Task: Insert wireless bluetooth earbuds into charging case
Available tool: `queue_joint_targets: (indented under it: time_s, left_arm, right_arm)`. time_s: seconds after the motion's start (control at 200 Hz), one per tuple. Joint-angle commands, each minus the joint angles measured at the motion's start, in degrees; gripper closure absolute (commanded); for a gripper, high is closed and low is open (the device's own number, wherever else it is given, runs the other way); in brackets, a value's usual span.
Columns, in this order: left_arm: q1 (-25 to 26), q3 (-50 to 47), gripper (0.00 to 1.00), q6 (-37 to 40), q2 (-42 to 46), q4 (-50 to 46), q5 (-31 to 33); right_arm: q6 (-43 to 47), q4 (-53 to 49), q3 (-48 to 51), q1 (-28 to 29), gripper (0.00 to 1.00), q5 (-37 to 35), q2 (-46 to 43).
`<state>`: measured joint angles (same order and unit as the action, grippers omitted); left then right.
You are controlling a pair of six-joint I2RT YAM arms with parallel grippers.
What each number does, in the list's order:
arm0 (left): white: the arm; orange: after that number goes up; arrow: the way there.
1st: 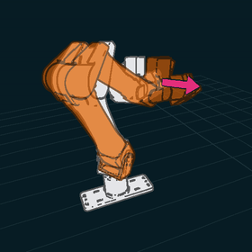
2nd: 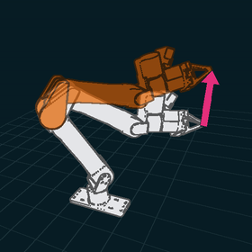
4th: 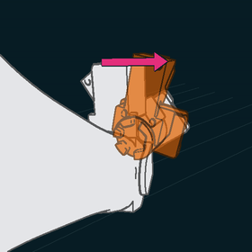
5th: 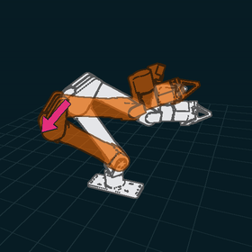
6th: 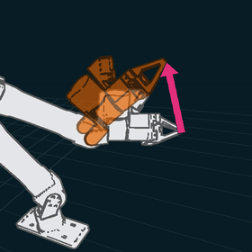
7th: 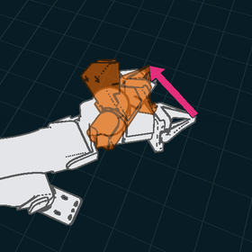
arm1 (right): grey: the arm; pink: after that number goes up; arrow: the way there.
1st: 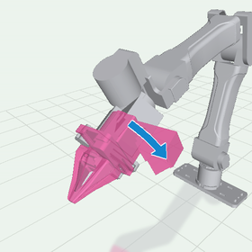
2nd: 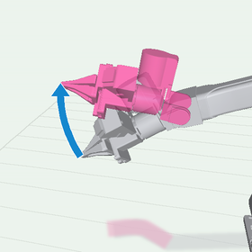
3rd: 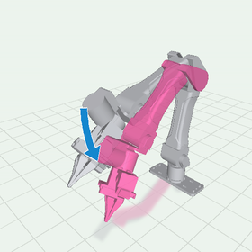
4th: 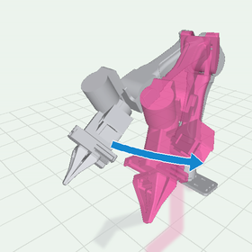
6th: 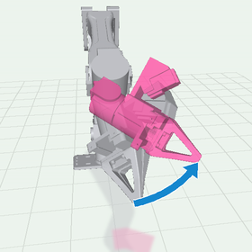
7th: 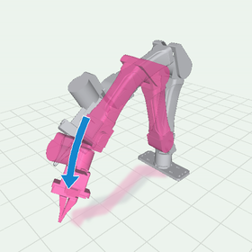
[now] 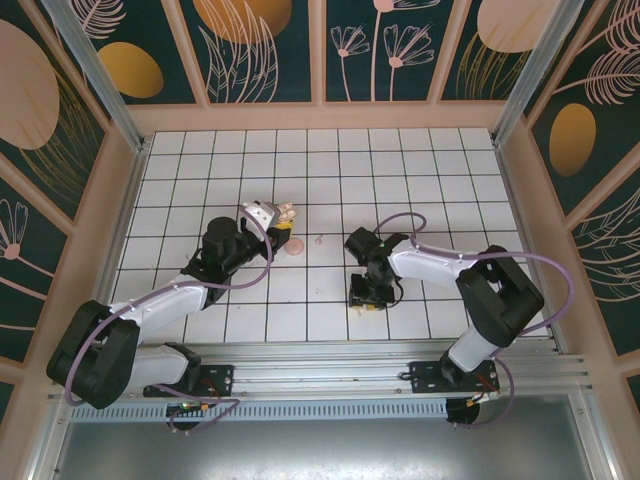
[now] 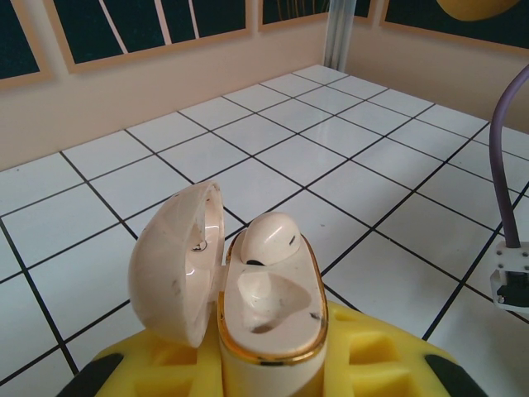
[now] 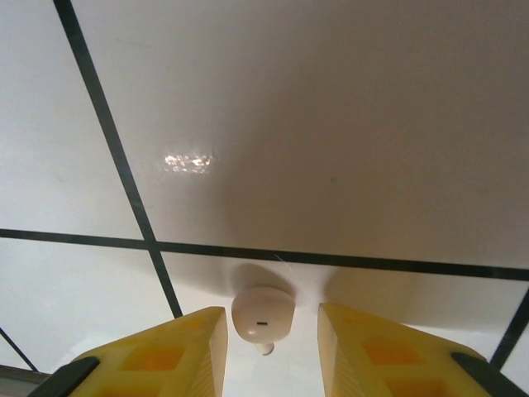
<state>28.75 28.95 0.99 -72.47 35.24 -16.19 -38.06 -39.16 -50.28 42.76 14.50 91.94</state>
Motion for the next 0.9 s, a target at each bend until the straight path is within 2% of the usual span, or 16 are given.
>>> queue_joint_targets:
  time_s: [0.0,0.41,0.896]
  left_arm:
    - [0.2,1.2,0.82,0.0,1.3,-0.1,-0.6]
    - [0.2,1.3,0.82,0.1,1.1,-0.2,-0.6]
    - [0.1,1.5,0.82,0.1,0.9,-0.3,-0.7]
  right_arm:
    - [-0.3,0.8,0.2,-0.5,0.67,0.1,1.0]
    - [-0.7,1.4,0.5,-0.8,0.76,0.8,0.8]
    - [-1.2,0.5,0.7,-0.4,0.73,0.9,1.7]
